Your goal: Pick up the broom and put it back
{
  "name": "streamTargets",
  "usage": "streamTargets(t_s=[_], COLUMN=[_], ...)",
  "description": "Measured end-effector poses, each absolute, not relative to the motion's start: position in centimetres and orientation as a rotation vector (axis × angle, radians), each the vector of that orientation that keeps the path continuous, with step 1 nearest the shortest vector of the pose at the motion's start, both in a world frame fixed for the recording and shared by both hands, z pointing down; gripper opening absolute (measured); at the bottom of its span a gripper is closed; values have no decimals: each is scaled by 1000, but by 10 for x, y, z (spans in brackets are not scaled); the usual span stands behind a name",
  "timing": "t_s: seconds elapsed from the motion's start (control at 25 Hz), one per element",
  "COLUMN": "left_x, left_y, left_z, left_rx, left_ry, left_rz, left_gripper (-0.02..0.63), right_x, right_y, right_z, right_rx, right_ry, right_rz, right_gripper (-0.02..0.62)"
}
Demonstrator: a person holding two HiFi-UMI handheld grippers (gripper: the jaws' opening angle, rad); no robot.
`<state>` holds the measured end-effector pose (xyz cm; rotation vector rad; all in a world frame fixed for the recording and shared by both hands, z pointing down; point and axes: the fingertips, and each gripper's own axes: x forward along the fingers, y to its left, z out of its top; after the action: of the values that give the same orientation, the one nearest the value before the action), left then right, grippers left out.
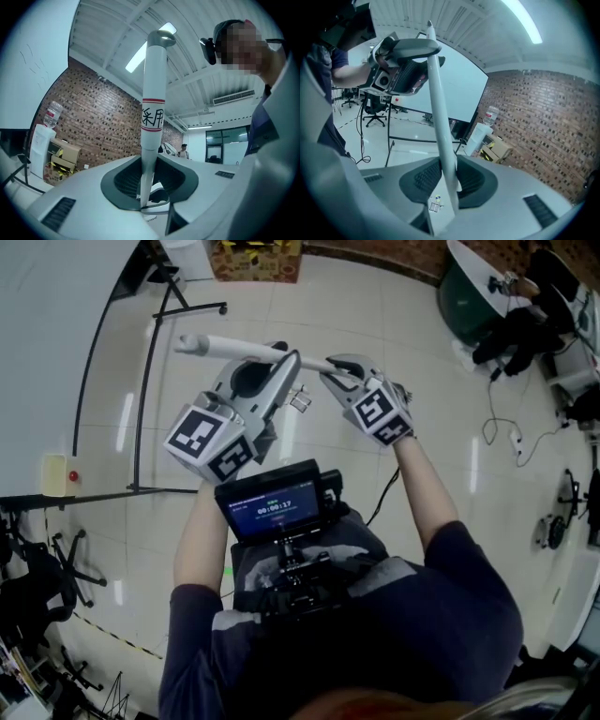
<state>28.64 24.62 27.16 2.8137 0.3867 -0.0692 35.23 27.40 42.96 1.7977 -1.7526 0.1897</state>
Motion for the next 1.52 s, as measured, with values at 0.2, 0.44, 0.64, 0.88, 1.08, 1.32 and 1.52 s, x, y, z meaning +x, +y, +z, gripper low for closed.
streamTargets(t_s=[0.2,0.44,0.64,0.88,1.08,1.32,1.52], left_x=[230,183,149,118,108,170,215], left_y=[165,102,56,11,-29,-97,-133], left_z=[264,255,254,266,290,321,322], left_rx=[2816,2820,2856,2869,2895,2886,2905], left_ry=[428,400,327,174,2,-142,-286], left_rz=[-79,-121,-142,-133,-15,103,159], left_gripper=[86,86,87,87,86,87,87], right_x=[298,254,222,191,172,216,242], right_y=[194,127,73,21,-27,-103,-143], right_z=[423,415,415,428,457,495,502], right_rx=[1744,1722,1650,1525,1405,1298,1118], right_ry=[-1739,-1802,-1851,-1932,-2085,-2224,-2362], right_rz=[209,234,229,216,265,351,412], right_gripper=[115,118,119,120,123,126,127])
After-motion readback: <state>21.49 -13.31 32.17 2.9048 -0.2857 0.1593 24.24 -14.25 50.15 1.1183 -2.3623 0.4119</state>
